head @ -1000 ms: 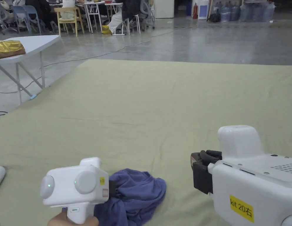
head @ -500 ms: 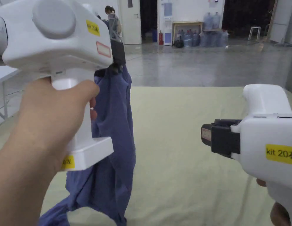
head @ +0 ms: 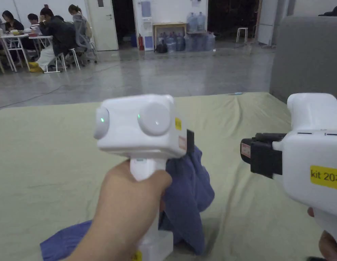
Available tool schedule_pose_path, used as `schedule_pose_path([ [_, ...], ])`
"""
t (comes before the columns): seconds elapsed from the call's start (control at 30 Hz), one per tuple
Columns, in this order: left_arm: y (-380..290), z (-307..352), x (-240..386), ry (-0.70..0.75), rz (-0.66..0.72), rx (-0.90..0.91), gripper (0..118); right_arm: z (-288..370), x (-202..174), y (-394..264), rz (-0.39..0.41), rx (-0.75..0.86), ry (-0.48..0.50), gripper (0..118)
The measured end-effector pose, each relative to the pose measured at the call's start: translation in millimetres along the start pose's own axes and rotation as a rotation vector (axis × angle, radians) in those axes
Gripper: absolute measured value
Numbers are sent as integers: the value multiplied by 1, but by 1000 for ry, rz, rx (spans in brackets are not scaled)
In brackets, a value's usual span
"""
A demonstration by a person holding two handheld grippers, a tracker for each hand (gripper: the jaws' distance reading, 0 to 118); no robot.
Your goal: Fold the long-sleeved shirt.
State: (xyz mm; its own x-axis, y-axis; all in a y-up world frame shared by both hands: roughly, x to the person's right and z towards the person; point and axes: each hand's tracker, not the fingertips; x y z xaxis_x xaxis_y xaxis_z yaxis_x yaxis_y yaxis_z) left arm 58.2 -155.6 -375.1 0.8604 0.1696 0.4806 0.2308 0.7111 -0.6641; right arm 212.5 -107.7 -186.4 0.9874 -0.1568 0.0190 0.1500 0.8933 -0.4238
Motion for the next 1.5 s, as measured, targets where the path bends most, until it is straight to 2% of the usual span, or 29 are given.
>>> schedule_pose_path([
  [0.1, -74, -82, 5, -25, 57, -201, 8, -15, 12, -17, -12, -77, -15, 0],
  [0.13, -97, -102, 6, -43, 87, -257, 18, -20, 16, -22, -9, -91, -19, 0],
  [0.17, -115, -117, 5, -55, 116, -299, 44, -23, 18, -26, -3, -102, -27, 0],
  [0.2, -129, -128, 4, -71, 136, -326, 93, -26, 19, -30, 3, -111, -34, 0],
  [0.23, -137, -134, 3, -84, 130, -349, 110, -28, 20, -32, 7, -119, -38, 0],
  [0.3, -135, -125, 0, -115, 155, -323, 110, -30, 23, -34, 4, -125, -39, 0],
  [0.43, -84, -44, -33, -157, 206, -29, 110, -23, 22, -30, -13, -98, -23, 0],
  [0.5, -70, -1, -54, -110, 202, 82, 110, -17, 19, -31, -12, -87, -10, 0],
  [0.57, -71, 37, -76, -1, 161, 94, 105, -12, 14, -37, -19, -89, -7, 0],
  [0.6, -76, 49, -85, 77, 144, 73, 85, -11, 12, -42, -23, -96, -5, 0],
  [0.63, -86, 56, -93, 153, 123, 57, 49, -9, 10, -48, -27, -106, -1, 0],
  [0.67, -97, 60, -100, 193, 106, 48, 0, -9, 7, -55, -29, -121, 1, 0],
  [0.73, -126, 58, -117, 224, 138, 14, 0, -12, 2, -72, -23, -174, 1, 0],
  [0.83, -150, 38, -138, 150, 209, -128, 0, -22, -3, -93, -18, -252, 13, 0],
  [0.97, -120, 9, -153, 119, 230, -88, 0, -38, -4, -106, -55, -298, 14, 0],
  [1.0, -103, -2, -156, 121, 251, -52, 16, -42, -3, -108, -63, -306, 15, 0],
  [1.07, -68, -34, -164, 91, 280, -6, 109, -49, -2, -112, -71, -324, 17, 0],
  [1.1, -48, -58, -167, 90, 274, -26, 115, -52, -1, -114, -72, -335, 19, 0],
  [1.2, -12, -128, -172, 149, 297, -44, 115, -60, 8, -119, -90, -356, 18, 0],
  [1.27, 12, -184, -174, 175, 275, -105, 115, -67, 18, -122, -119, -373, 8, 0],
  [1.4, 16, -274, -179, 190, 263, -296, 114, -82, 38, -126, -164, -410, -22, 0],
  [1.47, 13, -305, -176, 195, 222, -340, 110, -86, 46, -129, -173, -421, -39, 0],
  [1.5, 7, -314, -175, 216, 207, -349, 102, -88, 49, -129, -177, -427, -48, 0],
])
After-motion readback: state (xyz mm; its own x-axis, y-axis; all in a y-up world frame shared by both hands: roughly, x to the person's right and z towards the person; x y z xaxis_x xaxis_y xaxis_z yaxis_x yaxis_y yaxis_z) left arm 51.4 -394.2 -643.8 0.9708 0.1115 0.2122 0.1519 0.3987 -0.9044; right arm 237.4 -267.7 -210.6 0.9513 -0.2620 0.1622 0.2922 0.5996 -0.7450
